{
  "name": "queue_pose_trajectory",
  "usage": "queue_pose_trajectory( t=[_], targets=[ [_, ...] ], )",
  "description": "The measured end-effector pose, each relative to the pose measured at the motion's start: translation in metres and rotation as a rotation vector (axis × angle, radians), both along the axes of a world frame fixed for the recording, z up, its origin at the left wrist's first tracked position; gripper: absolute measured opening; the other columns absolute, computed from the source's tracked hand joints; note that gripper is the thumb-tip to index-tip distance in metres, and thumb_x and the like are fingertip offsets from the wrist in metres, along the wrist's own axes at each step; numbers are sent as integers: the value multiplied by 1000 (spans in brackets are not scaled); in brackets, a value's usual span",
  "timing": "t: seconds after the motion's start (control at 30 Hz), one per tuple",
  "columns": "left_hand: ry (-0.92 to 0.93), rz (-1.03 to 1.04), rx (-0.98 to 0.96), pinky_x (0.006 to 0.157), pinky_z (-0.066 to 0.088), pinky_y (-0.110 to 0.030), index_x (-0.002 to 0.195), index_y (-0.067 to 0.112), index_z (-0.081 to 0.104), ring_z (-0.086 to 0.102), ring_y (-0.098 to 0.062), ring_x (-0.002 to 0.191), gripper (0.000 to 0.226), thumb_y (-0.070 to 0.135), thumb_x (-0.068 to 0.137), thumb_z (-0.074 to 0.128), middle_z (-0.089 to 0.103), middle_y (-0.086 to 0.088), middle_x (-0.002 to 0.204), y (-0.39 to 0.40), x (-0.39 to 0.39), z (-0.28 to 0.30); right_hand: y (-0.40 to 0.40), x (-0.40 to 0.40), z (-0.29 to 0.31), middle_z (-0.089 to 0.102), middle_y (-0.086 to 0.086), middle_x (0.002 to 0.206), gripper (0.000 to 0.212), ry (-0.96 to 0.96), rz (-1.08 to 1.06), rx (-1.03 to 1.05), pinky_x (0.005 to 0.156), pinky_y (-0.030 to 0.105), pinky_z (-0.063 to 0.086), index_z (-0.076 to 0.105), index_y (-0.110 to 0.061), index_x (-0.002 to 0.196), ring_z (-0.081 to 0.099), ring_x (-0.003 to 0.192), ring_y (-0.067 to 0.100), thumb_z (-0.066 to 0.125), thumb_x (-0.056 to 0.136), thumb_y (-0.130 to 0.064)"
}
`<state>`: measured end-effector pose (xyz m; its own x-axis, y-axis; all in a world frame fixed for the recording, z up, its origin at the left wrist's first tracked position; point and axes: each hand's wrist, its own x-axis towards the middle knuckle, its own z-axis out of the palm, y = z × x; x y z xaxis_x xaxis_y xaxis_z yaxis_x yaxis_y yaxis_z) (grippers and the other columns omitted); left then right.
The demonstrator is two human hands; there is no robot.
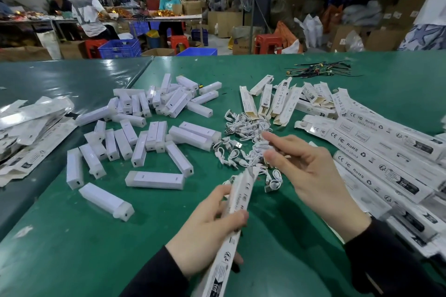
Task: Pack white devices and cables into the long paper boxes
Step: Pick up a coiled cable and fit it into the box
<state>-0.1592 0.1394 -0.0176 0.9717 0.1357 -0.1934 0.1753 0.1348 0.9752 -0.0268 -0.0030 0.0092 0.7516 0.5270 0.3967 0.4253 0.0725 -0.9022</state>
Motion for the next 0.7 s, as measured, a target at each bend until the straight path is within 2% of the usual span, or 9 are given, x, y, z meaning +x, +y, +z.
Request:
queue_pose_trajectory(
  t=[0.07,0.2,0.3,0.4,0.47,0.53,0.6,0.7],
  targets=[
    [-35,-26,44,46,56,-38,119,33,53,55,-20,55,53,21,72,73,56,1,79,-4,-3,0,1,1,-5,62,-10,91,40,-82,-6,-116,77,21,50,65,-31,123,59,84,14,62,84,-35],
    [-123,30,289,54,49,-21,118,52,50,56,-4,59,70,39,58,84,63,15,73,-5,-4,-4,-1,4,-13,61,-17,97,35,-221,41,-304,83,18,45,61,-28,128,60,93,7,61,93,-24],
    [-158,43,281,53,46,-19,118,49,52,51,-1,55,68,38,59,83,59,18,62,-6,-4,-3,-2,6,-13,62,-18,100,34,-233,50,-332,84,25,48,62,-30,127,60,94,4,62,95,-19],
    [-159,58,285,55,46,-21,118,48,50,49,-4,53,66,34,62,82,59,18,61,-5,-5,-5,-3,7,-12,64,-12,95,34,-215,30,-322,81,37,52,65,-30,123,60,90,10,64,93,-14],
    [-152,45,322,55,46,-25,119,48,48,47,-6,51,67,33,63,81,58,19,60,-4,-5,-5,-4,6,-9,66,-10,92,34,-210,51,-334,79,39,53,67,-32,119,61,89,12,66,91,-13],
    [-153,25,360,53,43,-24,119,48,46,42,-9,51,66,32,65,80,56,20,58,-4,-5,-5,-6,6,-7,66,-11,92,31,-216,74,-349,75,32,51,67,-36,112,61,89,10,68,90,-14],
    [-158,22,402,54,40,-21,117,50,45,38,-11,54,65,34,64,79,54,19,57,-4,-5,-5,-8,7,-6,67,-15,91,23,-240,78,-378,69,21,46,69,-32,104,62,88,8,68,90,-15],
    [-159,33,433,57,39,-21,113,52,46,38,-12,57,62,37,63,79,51,17,59,-2,-5,-8,-11,9,-4,71,-12,89,15,-288,90,-427,70,11,39,72,-26,95,62,85,3,70,88,-13]
  ],
)
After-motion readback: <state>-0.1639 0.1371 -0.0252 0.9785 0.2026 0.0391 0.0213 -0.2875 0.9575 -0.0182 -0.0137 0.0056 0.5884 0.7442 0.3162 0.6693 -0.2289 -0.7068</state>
